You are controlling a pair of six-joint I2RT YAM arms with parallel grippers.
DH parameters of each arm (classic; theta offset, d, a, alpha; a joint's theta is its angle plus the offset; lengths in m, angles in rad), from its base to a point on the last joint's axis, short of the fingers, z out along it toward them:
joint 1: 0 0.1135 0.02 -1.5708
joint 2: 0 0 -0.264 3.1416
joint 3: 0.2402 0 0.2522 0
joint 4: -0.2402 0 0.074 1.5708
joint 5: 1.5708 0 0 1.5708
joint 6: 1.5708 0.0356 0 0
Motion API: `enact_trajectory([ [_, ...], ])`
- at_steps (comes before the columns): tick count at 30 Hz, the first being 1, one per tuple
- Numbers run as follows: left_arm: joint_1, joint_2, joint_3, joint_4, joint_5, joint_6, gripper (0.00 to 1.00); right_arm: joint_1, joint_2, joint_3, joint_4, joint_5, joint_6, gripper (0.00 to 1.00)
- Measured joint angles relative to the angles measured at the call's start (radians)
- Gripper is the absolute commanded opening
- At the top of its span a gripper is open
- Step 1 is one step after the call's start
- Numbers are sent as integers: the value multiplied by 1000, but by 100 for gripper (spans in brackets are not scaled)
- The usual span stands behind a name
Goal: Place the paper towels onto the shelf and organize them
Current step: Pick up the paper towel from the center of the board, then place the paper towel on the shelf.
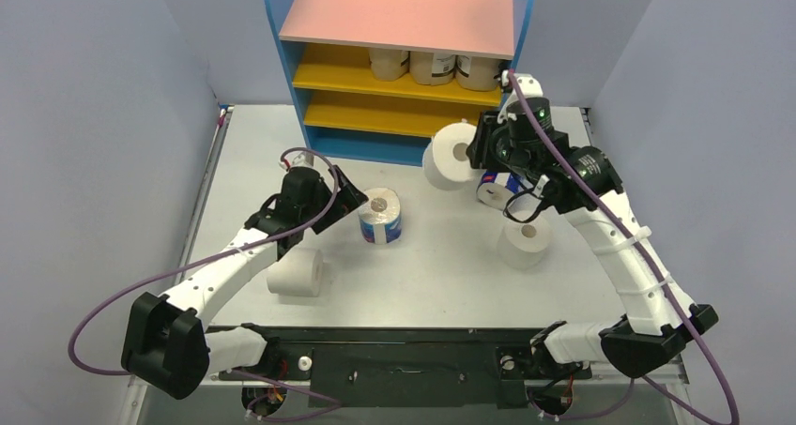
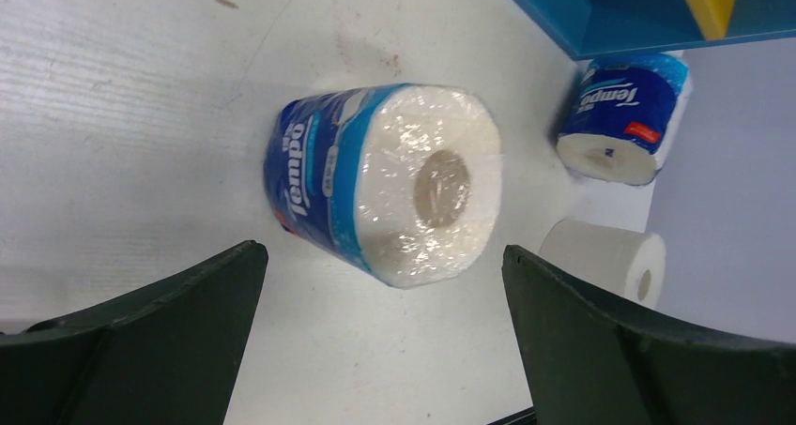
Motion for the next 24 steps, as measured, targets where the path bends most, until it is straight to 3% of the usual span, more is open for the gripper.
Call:
enact_trajectory([
  [12, 0, 0, 205, -4, -1, 0, 97, -48, 180, 437, -40, 21, 29, 12],
  [20, 0, 0, 274, 51, -20, 5, 97, -78, 253, 577, -45, 31, 61, 13],
  [24, 0, -1, 273, 183, -39, 46, 96, -109, 258, 597, -36, 35, 87, 13],
])
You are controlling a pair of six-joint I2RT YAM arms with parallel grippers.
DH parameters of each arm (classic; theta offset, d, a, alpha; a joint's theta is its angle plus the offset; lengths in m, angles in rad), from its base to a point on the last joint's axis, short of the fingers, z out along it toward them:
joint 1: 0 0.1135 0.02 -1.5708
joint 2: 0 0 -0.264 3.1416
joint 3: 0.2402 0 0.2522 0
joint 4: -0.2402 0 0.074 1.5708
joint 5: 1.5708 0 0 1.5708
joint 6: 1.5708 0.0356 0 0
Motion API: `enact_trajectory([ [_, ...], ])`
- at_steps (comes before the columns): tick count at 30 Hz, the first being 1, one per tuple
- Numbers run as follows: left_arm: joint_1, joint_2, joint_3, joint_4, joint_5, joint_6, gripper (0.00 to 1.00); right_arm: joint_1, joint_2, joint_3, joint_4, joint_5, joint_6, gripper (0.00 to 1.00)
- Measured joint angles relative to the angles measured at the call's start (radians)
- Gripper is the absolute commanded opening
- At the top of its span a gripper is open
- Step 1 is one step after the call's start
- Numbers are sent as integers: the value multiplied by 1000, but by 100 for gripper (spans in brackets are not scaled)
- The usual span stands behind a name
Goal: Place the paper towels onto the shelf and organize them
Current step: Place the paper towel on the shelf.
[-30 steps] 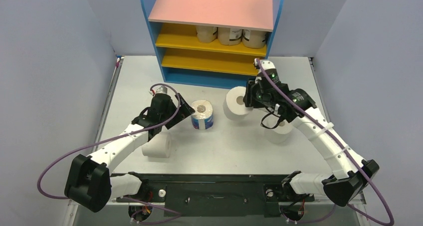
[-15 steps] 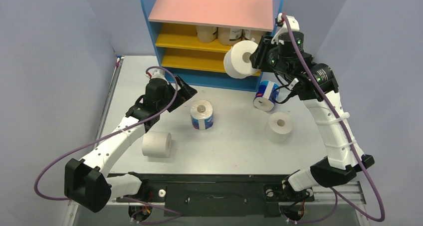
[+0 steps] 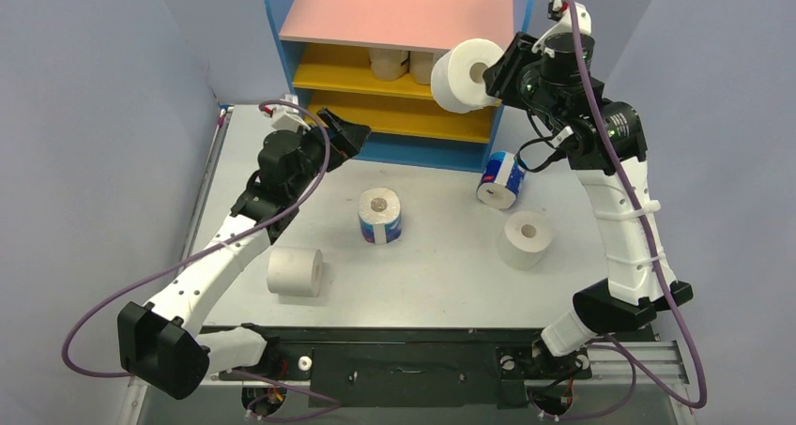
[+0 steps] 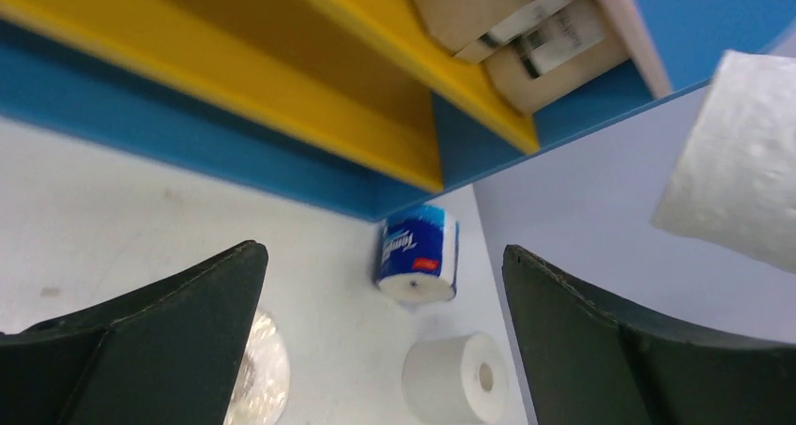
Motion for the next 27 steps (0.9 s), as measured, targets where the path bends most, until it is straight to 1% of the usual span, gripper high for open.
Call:
enact_trajectory([
  [5, 0, -2, -37, 301, -2, 96, 96, -33, 7, 12, 36, 3, 36, 13],
  [7, 0, 7, -43, 397, 9, 133, 96, -39, 12, 13, 48, 7, 51, 14],
  [10, 0, 48, -32, 549, 56, 192, 96, -45, 18, 13, 61, 16, 71, 14],
  [14, -9, 143, 30, 697, 128, 259, 96, -56, 28, 13, 89, 28, 94, 14],
  [20, -52, 248, 122, 806, 193, 364, 96, -89, 46, 20, 110, 40, 114, 14],
  [27, -126, 331, 208, 860, 201, 522, 96, -116, 76, 44, 136, 45, 130, 14],
])
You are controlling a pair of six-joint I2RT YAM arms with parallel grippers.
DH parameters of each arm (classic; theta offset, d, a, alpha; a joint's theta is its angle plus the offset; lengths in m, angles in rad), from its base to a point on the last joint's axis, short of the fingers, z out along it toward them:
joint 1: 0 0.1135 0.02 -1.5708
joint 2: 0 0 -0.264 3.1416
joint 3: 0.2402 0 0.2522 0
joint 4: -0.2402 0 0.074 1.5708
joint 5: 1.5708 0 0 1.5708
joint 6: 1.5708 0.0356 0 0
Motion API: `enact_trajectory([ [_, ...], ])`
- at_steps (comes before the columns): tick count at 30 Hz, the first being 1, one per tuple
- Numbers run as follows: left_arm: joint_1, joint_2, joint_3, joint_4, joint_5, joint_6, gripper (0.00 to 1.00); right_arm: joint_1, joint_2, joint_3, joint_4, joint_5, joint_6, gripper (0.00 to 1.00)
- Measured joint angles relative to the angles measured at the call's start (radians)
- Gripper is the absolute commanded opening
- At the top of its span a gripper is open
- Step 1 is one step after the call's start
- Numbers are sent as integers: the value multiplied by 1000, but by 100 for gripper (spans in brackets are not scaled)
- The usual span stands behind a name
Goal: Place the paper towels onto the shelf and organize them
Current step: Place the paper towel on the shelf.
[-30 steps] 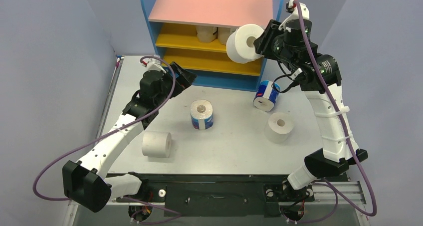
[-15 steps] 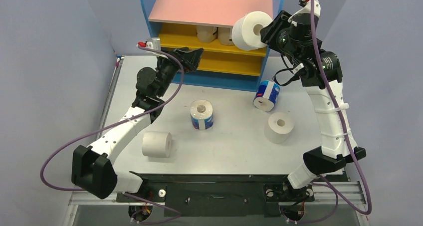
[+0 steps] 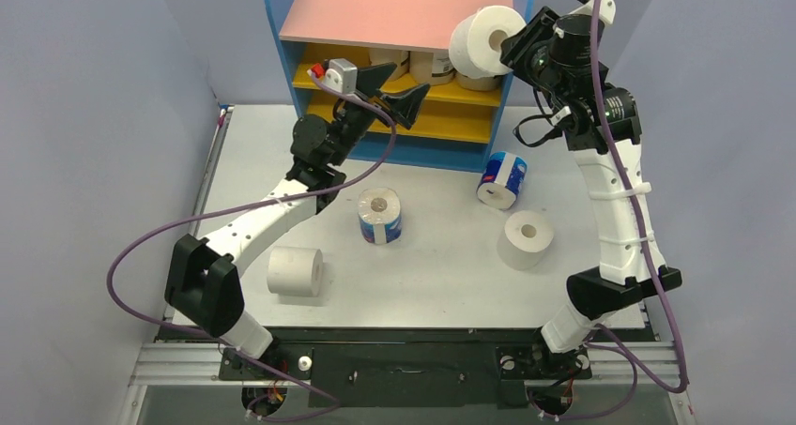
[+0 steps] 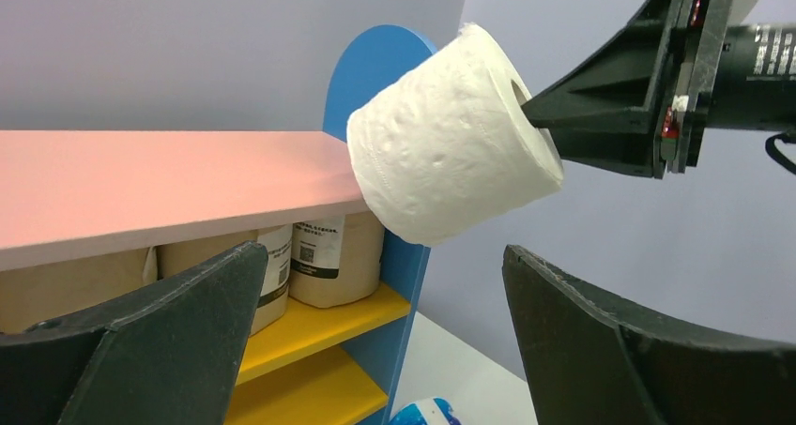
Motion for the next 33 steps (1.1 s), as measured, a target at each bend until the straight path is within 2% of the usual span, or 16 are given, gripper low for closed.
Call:
enact_trajectory([
  [7, -39, 73, 39, 19, -27, 57, 96, -19, 10, 8, 21, 11, 3, 14],
  [21, -58, 92, 17, 76, -88, 85, 96, -32, 85, 38, 85, 31, 31, 16],
  [33, -93, 218, 164, 72, -97, 190, 96, -33, 85, 38, 118, 45, 50, 19],
])
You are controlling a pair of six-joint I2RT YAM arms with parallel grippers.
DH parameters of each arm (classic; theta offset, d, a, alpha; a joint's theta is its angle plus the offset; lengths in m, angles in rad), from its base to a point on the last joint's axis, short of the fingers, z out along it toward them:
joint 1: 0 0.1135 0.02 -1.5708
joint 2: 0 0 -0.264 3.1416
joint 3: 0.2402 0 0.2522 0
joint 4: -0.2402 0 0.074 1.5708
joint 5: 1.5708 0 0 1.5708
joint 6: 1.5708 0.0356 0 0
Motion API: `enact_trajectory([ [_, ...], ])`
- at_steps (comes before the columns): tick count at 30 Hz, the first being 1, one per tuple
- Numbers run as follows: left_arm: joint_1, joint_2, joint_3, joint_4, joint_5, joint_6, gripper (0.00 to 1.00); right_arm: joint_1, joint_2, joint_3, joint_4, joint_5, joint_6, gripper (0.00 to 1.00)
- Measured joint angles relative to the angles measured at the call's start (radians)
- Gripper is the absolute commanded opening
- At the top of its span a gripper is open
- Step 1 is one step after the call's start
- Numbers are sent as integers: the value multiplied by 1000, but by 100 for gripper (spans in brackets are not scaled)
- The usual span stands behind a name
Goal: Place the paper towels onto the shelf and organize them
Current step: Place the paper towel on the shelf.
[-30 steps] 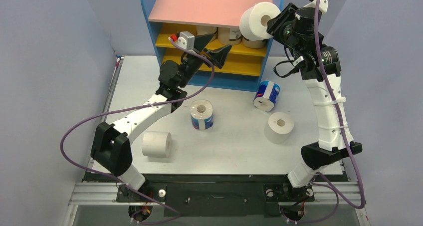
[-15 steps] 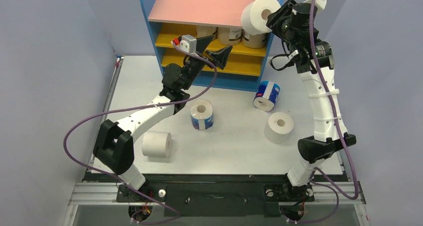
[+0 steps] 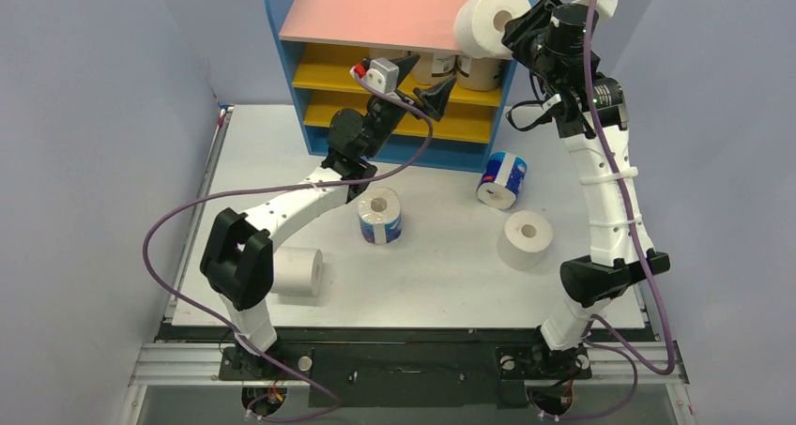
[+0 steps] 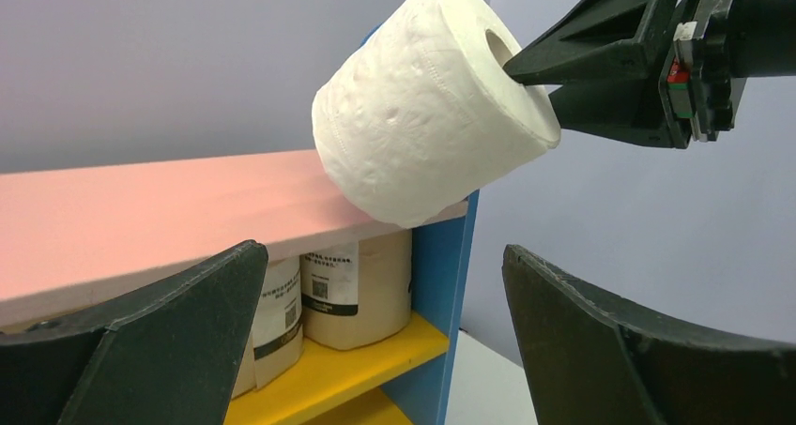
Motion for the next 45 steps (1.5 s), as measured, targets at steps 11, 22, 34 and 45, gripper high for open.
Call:
enact_trajectory([
  [11, -49, 147, 207, -10, 0, 133, 96, -13, 0, 0, 5, 6, 3, 22],
  [22, -71, 267, 380, -35, -1, 221, 96, -17, 0, -18, 15, 0, 3, 26],
  [34, -71, 346, 501, -69, -12, 233, 96, -19, 0, -18, 17, -6, 6, 32],
  [45, -72, 401, 586, -102, -26, 217, 96, -29, 0, -30, 47, -18, 27, 44],
])
